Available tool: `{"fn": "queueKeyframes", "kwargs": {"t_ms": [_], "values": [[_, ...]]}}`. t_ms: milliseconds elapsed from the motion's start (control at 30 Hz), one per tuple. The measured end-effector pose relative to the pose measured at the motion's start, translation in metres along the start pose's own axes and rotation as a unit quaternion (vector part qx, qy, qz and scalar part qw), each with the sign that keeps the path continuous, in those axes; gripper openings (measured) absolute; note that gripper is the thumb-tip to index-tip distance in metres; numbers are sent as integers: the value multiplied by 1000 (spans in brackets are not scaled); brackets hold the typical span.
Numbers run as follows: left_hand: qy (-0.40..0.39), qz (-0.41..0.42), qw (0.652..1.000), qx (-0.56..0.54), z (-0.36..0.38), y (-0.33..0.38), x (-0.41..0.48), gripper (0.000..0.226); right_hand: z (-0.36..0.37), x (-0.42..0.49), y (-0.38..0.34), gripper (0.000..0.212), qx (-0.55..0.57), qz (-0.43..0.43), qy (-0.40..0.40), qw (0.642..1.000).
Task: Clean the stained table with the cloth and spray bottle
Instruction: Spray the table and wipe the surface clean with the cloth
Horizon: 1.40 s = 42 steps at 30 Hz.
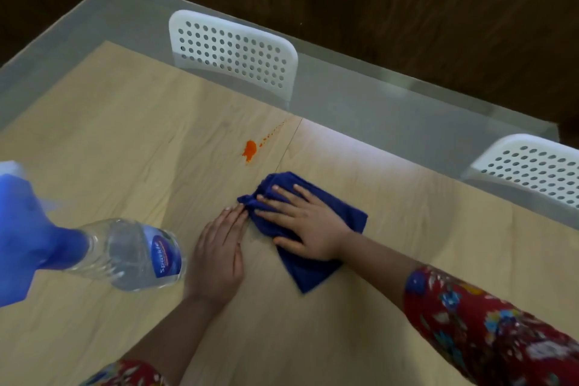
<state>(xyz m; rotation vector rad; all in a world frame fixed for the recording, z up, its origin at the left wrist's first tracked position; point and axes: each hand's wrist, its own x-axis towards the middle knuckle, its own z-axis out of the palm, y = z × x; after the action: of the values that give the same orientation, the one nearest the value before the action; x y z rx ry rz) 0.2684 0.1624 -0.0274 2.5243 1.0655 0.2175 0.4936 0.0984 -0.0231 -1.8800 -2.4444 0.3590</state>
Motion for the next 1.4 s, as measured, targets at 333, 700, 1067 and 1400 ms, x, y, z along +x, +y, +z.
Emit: {"fn": "queueKeyframes", "kwargs": {"t_ms": [333, 700, 1067, 1400], "values": [[8, 11, 1000, -6, 3, -3, -1, 57, 1, 27, 36, 66, 21, 359, 110, 926], [10, 88, 996, 15, 2, -2, 1, 47, 16, -134, 29, 64, 13, 495, 110, 862], [-78, 163, 983, 34, 16, 25, -66, 54, 45, -235, -92, 58, 6, 378, 79, 922], [-88, 191, 977, 33, 23, 32, -90, 51, 53, -227, -120, 60, 32, 385, 73, 920]]}}
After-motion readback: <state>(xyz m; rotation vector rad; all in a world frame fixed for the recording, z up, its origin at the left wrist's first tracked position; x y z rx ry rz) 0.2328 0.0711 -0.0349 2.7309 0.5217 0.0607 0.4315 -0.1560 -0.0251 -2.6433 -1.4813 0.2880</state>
